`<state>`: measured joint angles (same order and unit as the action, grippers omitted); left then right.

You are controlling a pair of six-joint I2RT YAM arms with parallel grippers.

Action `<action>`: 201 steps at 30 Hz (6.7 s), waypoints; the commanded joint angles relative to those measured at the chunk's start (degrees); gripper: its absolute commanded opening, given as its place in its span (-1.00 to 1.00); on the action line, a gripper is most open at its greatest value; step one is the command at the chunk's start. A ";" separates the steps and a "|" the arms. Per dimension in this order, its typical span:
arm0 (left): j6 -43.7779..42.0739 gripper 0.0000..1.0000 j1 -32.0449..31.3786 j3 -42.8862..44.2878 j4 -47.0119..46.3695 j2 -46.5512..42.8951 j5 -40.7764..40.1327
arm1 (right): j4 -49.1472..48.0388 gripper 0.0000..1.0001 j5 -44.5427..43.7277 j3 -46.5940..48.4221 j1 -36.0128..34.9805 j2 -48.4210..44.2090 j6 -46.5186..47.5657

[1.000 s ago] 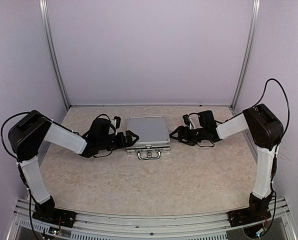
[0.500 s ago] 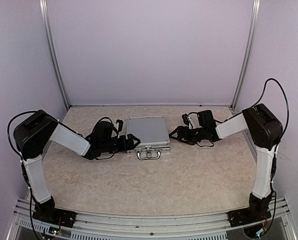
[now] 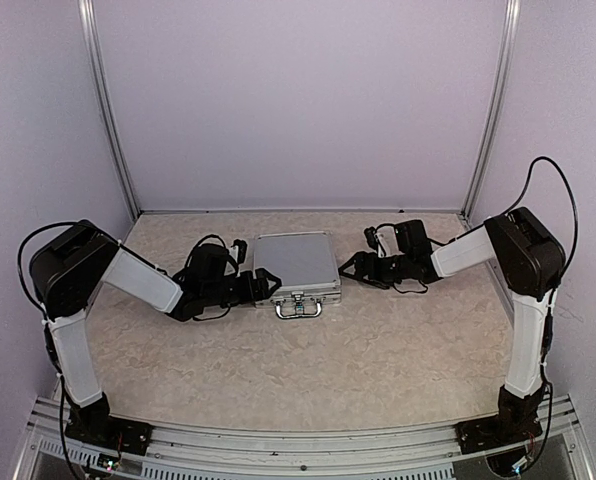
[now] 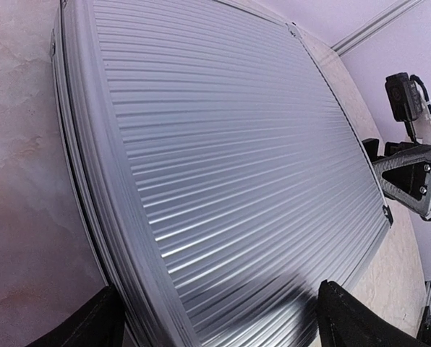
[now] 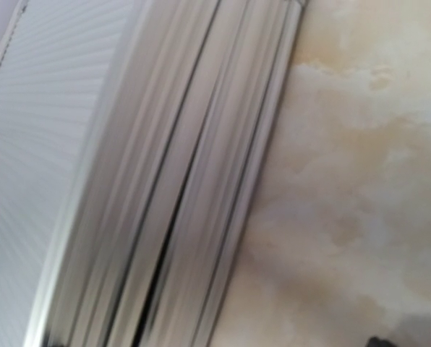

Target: Pack up texas hold em set

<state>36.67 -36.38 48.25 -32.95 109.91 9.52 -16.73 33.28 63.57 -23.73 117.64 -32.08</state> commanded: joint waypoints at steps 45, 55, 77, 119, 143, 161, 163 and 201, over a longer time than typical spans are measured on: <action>-0.52 0.98 -7.07 -0.18 1.50 -12.94 2.86 | 12.37 0.72 -14.51 -7.24 -13.43 -19.82 9.27; -0.91 0.98 -7.45 -8.31 -8.28 -23.47 4.65 | 10.77 0.73 -19.26 -13.31 -9.07 -35.27 8.00; -3.32 0.98 -4.27 1.55 -0.94 -4.71 -0.27 | 14.30 0.82 -14.39 8.54 -3.00 -7.59 9.02; 3.35 0.97 -4.41 3.28 2.45 3.33 -2.82 | 12.40 0.70 -6.60 7.62 -2.90 -0.01 8.52; 5.00 0.74 -6.88 -3.96 -3.59 1.91 0.71 | 8.79 0.46 -6.35 -2.21 -6.70 -6.24 7.02; 4.46 0.74 -15.90 -7.58 -1.36 -4.53 -3.31 | 7.67 0.41 -13.01 -16.41 -15.23 -21.78 5.11; 4.47 0.74 -15.91 -7.87 -1.18 -5.60 -3.93 | 8.13 0.40 -13.64 -17.20 -15.35 -22.79 5.17; 3.46 0.98 -16.62 -12.64 2.63 -15.97 -12.39 | 13.28 0.64 -17.36 -5.01 -21.44 -12.05 3.05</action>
<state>41.06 -52.56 36.51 -30.74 96.14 -1.52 -3.84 15.77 55.55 -44.51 103.13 -29.21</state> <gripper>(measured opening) 0.989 0.819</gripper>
